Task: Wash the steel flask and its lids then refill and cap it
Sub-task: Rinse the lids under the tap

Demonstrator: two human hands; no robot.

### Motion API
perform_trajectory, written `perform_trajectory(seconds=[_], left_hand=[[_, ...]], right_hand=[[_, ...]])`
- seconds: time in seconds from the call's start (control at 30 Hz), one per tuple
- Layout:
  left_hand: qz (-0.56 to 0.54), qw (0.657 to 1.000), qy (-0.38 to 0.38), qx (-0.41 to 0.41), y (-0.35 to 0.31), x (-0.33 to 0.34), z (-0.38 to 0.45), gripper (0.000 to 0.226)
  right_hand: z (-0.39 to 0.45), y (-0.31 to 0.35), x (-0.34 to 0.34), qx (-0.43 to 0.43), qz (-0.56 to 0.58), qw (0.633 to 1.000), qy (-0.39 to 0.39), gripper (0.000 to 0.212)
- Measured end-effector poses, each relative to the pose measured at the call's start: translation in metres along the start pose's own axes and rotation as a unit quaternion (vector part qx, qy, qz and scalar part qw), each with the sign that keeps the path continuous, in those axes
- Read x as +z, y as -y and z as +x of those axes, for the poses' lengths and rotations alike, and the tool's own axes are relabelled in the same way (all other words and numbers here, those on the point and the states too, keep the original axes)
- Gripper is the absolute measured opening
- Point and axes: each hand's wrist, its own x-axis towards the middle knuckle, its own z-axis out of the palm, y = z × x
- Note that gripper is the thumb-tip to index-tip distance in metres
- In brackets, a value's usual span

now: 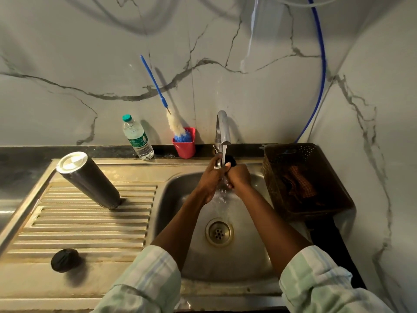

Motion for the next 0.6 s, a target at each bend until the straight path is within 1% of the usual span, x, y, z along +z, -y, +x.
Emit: perform_trajectory(seconds=[0.03,0.07,0.1,0.13,0.2,0.23,0.3,0.33,0.37,0.4,0.43,0.5,0.57,0.6], left_hand=[[-0.009,1.0,-0.004,0.004,0.001,-0.001,0.001,0.046],[-0.03,0.999,-0.009,0.004,0.002,-0.003,0.002,0.044],[-0.05,0.999,-0.014,0.001,0.004,-0.005,0.004,0.042],[-0.062,0.998,-0.024,-0.002,0.006,-0.007,0.006,0.038],[-0.057,0.997,-0.044,-0.003,0.006,-0.011,0.009,0.037],[-0.054,0.997,-0.052,-0.007,0.007,-0.013,0.009,0.043],[-0.071,0.995,-0.067,-0.027,0.005,-0.014,0.007,0.055],[-0.078,0.994,-0.073,-0.037,0.004,-0.016,0.007,0.058],[-0.076,0.993,-0.079,-0.05,0.004,-0.017,0.008,0.059],[-0.069,0.992,-0.084,-0.063,0.004,-0.019,0.01,0.057],[-0.059,0.992,-0.088,-0.073,0.003,-0.02,0.01,0.054],[-0.045,0.991,-0.089,-0.088,0.005,-0.022,0.011,0.05],[-0.038,0.992,-0.072,-0.096,0.008,-0.024,0.011,0.047],[-0.039,0.993,-0.061,-0.098,0.011,-0.024,0.01,0.044]], right_hand=[[-0.002,0.003,-0.004,0.028,0.024,0.999,0.032,0.031],[-0.004,0.004,-0.006,0.033,0.024,0.998,0.049,0.029],[-0.005,0.005,-0.006,0.014,0.004,0.999,0.043,0.029],[-0.006,0.004,-0.004,-0.029,-0.028,0.999,0.015,0.031],[-0.013,-0.001,0.002,-0.165,-0.078,0.982,-0.05,0.033],[-0.019,-0.005,0.003,-0.238,-0.091,0.965,-0.057,0.034],[-0.025,-0.016,0.003,-0.375,-0.166,0.911,-0.051,0.038],[-0.027,-0.021,0.001,-0.422,-0.219,0.879,-0.042,0.041],[-0.025,-0.027,-0.001,-0.451,-0.26,0.853,-0.033,0.047],[-0.024,-0.031,-0.004,-0.456,-0.286,0.842,-0.028,0.05],[-0.02,-0.032,-0.006,-0.45,-0.289,0.845,-0.026,0.051],[-0.018,-0.031,-0.007,-0.412,-0.257,0.874,-0.011,0.049],[-0.022,-0.028,-0.003,-0.371,-0.22,0.902,0.023,0.05],[-0.024,-0.026,-0.003,-0.354,-0.204,0.912,0.022,0.048]])
